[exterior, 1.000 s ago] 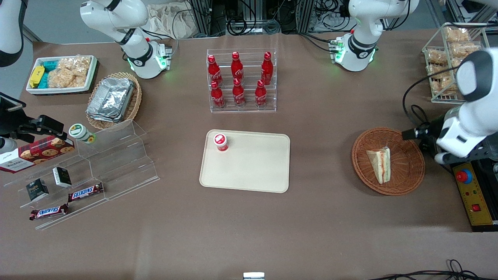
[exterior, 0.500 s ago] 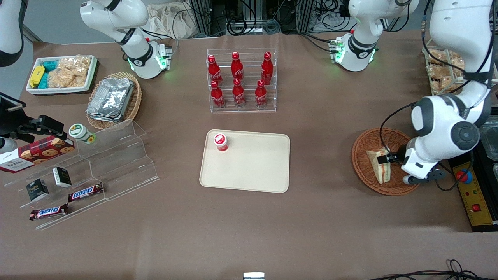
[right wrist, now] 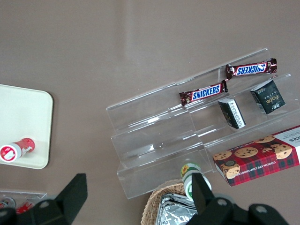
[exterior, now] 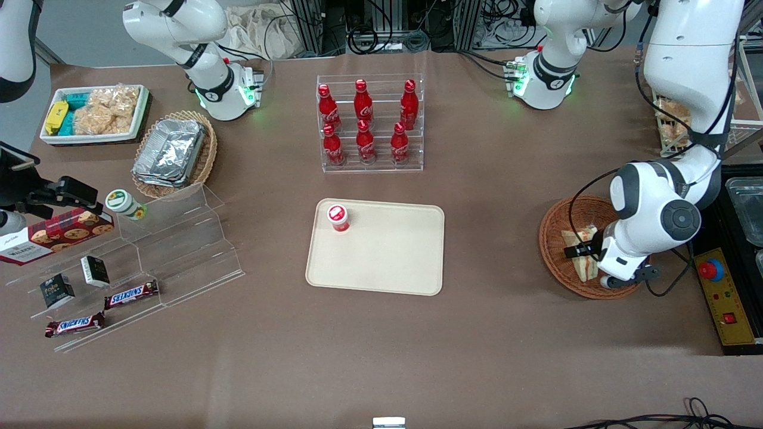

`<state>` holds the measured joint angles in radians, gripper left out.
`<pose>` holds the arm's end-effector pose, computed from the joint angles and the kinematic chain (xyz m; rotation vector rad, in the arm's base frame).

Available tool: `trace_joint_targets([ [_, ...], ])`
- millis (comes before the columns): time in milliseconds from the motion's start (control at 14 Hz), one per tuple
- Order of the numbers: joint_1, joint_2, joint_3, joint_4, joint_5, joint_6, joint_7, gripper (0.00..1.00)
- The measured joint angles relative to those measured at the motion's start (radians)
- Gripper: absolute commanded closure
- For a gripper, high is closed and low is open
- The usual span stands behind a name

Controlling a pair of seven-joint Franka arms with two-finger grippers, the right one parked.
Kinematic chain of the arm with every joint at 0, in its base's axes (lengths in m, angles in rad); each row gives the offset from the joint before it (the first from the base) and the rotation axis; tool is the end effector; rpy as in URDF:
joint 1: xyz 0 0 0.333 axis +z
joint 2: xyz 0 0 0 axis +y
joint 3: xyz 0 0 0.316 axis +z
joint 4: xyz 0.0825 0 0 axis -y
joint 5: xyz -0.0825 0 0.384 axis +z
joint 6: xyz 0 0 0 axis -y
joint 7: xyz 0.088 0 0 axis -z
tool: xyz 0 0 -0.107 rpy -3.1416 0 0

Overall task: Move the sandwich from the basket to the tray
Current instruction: 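Close the left gripper on the triangular sandwich, then lift the sandwich and carry it toward the cream tray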

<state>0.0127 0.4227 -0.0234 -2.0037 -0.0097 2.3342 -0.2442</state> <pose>0.5967 -0.0062 0.2370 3.1107 0.3785 -0.1465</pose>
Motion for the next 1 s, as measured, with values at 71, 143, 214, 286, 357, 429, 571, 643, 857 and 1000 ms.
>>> trace_joint_targets([
  [71, -0.001, 0.000, 0.000, 0.000, 0.000, 0.000, 0.000, 0.78],
  [143, -0.001, -0.001, 0.000, 0.000, 0.000, 0.000, 0.000, 0.84],
  [214, -0.001, -0.002, 0.001, 0.000, 0.000, 0.000, 0.000, 0.91],
  [286, -0.001, -0.007, 0.001, 0.003, 0.000, -0.002, 0.000, 0.94],
  [357, -0.001, -0.017, 0.001, 0.009, 0.003, -0.008, 0.001, 0.96],
  [429, -0.001, -0.034, 0.001, 0.027, 0.010, -0.034, 0.001, 0.98],
  [571, -0.001, -0.084, 0.001, 0.101, 0.025, -0.162, 0.003, 1.00],
  [643, -0.001, -0.114, 0.000, 0.149, 0.031, -0.237, 0.009, 1.00],
  [857, -0.002, -0.206, -0.004, 0.278, 0.034, -0.461, 0.019, 1.00],
  [1000, -0.003, -0.261, -0.018, 0.355, 0.034, -0.625, 0.022, 1.00],
])
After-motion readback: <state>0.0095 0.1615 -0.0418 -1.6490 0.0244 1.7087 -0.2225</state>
